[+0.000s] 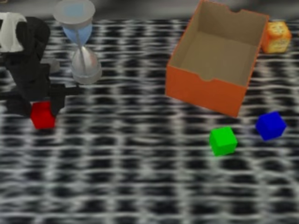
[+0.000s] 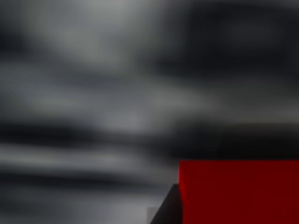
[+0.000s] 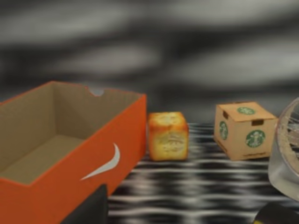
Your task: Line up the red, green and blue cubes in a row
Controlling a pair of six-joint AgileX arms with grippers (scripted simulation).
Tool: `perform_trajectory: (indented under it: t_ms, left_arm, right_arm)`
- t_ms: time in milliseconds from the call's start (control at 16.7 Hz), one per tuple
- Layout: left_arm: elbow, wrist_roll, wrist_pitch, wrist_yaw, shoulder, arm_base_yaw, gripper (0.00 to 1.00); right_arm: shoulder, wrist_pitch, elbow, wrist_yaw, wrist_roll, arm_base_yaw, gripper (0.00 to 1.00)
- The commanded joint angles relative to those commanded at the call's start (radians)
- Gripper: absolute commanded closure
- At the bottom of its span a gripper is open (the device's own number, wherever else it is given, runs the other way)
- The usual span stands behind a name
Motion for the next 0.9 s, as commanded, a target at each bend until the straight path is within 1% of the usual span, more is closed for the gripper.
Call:
perform_trajectory:
  t_ms: [420,540,660,900]
  left_arm:
    - [0.0,0.0,0.0,0.0,0.0,0.0,1.0]
    - [0.013,0.004,-0.015,-0.006,-0.034,0.002,1.0]
    - [0.041,0.005,-0.054,-0.006,-0.045,0.004,1.0]
    - [0.127,0.001,-0.201,-0.007,-0.095,0.016,1.0]
  right_arm:
    - [0.0,0.0,0.0,0.0,0.0,0.0,0.0]
    - [0.0,0.0,0.0,0.0,0.0,0.0,0.0]
    - [0.0,0.0,0.0,0.0,0.0,0.0,0.0]
    - [0.0,0.0,0.0,0.0,0.0,0.0,0.0]
